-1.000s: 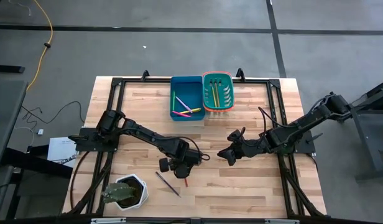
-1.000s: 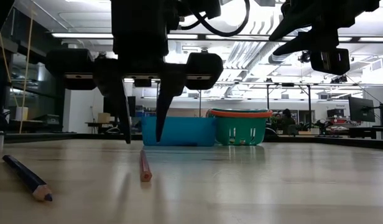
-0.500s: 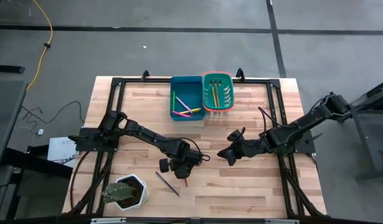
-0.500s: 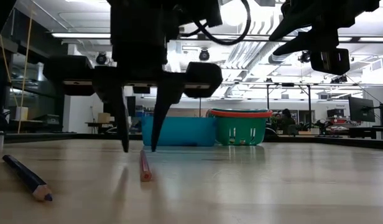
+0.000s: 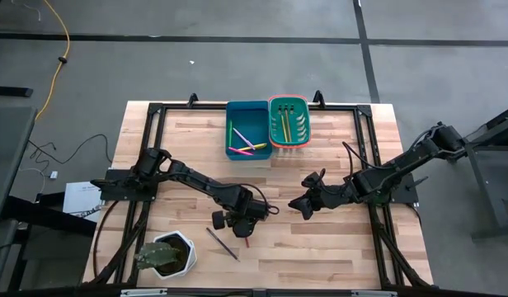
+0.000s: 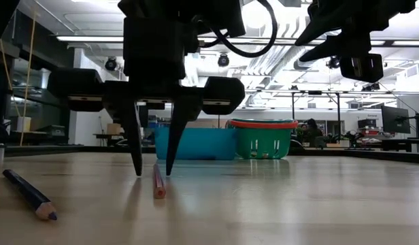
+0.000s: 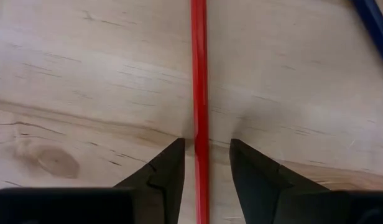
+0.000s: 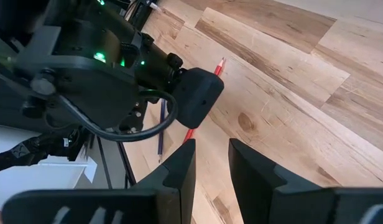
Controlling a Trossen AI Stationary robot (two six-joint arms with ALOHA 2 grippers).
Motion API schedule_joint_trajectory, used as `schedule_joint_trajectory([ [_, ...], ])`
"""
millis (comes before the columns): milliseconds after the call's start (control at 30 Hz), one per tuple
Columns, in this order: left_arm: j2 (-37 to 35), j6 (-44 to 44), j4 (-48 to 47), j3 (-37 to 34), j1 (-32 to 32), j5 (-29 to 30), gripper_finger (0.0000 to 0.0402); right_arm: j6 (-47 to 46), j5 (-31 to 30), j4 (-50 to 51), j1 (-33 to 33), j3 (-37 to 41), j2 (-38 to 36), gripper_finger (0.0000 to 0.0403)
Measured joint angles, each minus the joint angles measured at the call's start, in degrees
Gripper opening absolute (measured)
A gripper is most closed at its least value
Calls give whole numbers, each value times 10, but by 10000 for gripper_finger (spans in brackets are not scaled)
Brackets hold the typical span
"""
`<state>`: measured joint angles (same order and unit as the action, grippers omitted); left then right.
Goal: Sort pens & pencils
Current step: Put the red pencil into the green bin
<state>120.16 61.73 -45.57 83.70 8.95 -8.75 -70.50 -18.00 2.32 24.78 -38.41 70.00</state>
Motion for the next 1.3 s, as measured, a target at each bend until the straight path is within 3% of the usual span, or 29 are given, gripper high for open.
schedule_joint_trajectory([
  [767, 0, 0, 0, 0, 0, 2, 114, 1, 0, 0, 0, 0, 0, 87],
  [1300, -1, -5, -5, 0, 0, 6, 15, 0, 0, 0, 0, 0, 0, 87],
])
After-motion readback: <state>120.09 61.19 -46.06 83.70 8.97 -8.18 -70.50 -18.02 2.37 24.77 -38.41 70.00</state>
